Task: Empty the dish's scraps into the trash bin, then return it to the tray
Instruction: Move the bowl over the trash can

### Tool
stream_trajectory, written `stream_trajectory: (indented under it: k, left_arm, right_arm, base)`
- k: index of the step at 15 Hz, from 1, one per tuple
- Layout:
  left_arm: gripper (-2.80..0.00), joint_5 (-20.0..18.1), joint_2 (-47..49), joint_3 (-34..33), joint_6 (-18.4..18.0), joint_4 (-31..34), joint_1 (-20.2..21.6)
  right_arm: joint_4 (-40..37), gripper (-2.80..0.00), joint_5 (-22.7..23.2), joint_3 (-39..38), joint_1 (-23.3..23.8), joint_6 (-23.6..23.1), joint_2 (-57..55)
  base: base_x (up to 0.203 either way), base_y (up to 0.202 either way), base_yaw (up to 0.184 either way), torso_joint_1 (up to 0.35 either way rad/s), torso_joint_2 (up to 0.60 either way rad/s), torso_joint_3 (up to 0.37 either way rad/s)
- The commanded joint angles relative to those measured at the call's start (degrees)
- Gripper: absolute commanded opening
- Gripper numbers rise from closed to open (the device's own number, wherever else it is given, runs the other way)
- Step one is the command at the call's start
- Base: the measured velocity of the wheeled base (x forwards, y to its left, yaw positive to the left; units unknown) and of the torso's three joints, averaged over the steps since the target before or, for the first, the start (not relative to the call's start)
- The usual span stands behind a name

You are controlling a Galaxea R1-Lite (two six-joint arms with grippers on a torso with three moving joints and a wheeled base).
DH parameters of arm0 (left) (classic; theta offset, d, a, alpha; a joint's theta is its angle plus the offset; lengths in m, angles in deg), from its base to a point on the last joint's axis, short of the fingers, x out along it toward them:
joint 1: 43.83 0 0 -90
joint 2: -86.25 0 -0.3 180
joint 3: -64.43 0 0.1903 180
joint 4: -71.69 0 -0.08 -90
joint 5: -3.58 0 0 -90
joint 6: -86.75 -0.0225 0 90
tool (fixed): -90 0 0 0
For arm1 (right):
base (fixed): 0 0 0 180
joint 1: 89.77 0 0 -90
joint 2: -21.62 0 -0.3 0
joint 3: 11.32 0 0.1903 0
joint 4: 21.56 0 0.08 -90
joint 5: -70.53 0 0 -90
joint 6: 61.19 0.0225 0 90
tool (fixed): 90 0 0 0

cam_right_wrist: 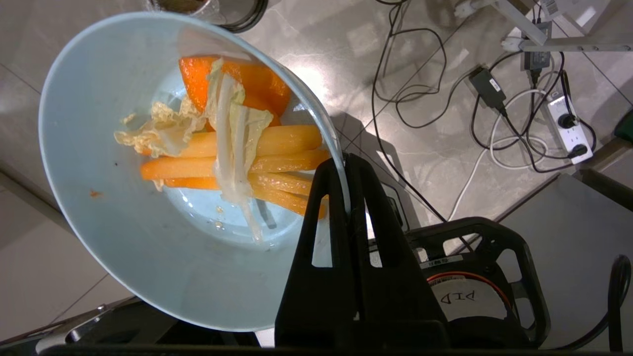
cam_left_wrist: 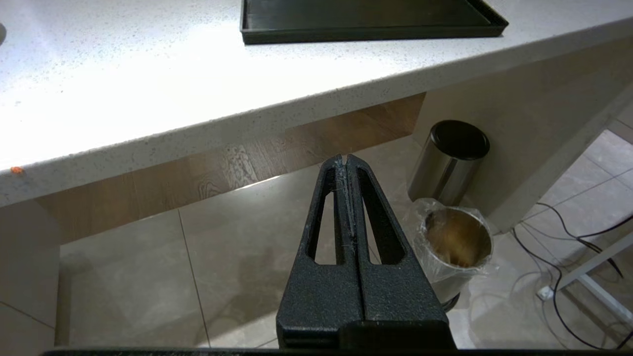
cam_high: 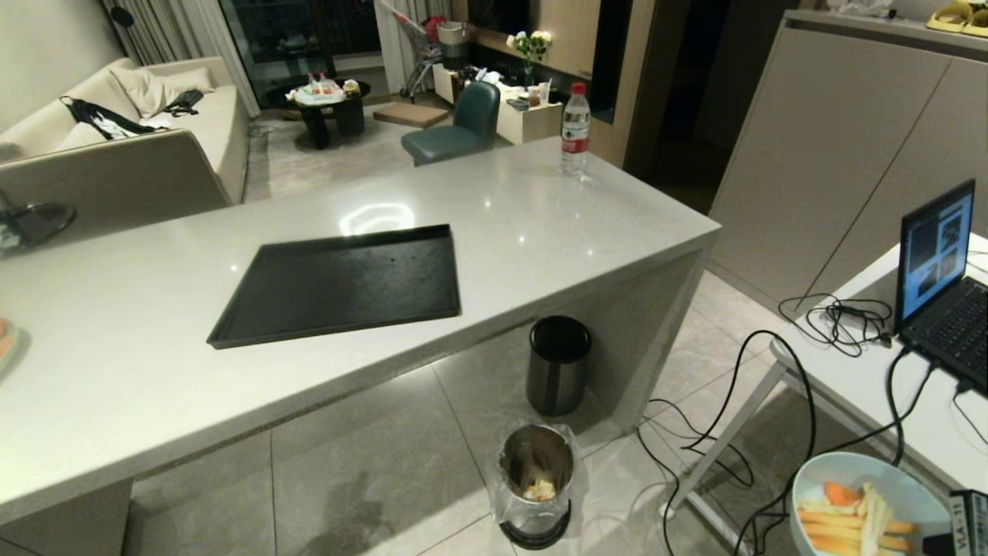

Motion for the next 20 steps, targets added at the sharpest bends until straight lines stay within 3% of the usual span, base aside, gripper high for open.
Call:
stream_trajectory:
  k: [1, 20]
  left_arm:
    - [-2.80, 0.0, 0.1, 0.0, 0.0, 0.0, 0.0]
    - [-2.80, 0.0, 0.1, 0.0, 0.0, 0.0, 0.0]
  right_arm:
    - [-0.2, -2.80, 0.0, -0.3, 0.0, 0.2, 0.1]
    - [-1.1, -2.80, 0.1, -1.2, 0.0, 0.3, 0.9]
  base:
    - [0.000, 0.000, 0.000, -0.149, 0.42, 0.260]
    - [0.000, 0.000, 0.000, -0.127, 0.51, 0.370]
